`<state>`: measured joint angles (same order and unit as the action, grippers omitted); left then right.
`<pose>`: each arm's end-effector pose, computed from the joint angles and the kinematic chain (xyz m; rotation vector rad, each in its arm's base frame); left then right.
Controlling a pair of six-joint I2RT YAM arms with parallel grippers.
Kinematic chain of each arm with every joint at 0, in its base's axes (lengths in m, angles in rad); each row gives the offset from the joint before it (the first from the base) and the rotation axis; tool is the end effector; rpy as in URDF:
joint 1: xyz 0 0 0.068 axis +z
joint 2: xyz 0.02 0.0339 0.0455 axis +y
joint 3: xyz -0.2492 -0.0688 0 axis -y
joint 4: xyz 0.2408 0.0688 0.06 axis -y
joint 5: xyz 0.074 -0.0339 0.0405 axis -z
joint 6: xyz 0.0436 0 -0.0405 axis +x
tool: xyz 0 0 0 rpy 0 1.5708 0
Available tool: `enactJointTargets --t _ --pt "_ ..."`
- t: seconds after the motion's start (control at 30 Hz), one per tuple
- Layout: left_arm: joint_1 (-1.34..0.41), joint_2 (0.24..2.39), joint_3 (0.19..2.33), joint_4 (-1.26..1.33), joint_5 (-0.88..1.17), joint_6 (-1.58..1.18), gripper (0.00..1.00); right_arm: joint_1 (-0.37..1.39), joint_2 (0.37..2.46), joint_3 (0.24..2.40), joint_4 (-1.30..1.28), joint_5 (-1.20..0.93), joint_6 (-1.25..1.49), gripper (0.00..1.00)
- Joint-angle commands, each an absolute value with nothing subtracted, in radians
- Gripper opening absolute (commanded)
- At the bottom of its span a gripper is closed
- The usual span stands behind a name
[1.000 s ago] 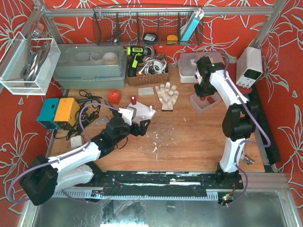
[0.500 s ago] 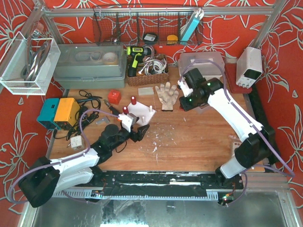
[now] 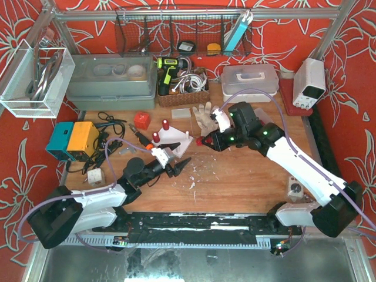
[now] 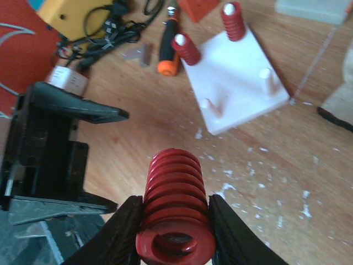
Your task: Install the large spring
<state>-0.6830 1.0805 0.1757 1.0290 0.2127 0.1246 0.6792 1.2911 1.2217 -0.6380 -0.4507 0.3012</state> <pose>0.1604 -0.1424 0.1955 0.7398 1.2799 -0.6087 0.2072 0.1917 0.3226 -0.6977 2.3027 1.0029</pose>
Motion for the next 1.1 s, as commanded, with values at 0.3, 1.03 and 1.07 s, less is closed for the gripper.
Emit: enactJointTargets --t 0.3,1.03,1.07 --pt "-0.695 1.124 0.236 1.183 0.263 0.391 0.79 0.733 1.228 1.162 -0.461 -0.600 0.352 0.01" --pt "-0.695 1.117 0.246 1.121 0.384 0.528 0.44 0.801 1.274 1.145 -0.446 -0.622 0.352 0.00" --pt "-0.695 1.114 0.243 1.122 0.389 0.533 0.43 0.800 1.278 1.144 -0.448 -0.621 0.348 0.01"
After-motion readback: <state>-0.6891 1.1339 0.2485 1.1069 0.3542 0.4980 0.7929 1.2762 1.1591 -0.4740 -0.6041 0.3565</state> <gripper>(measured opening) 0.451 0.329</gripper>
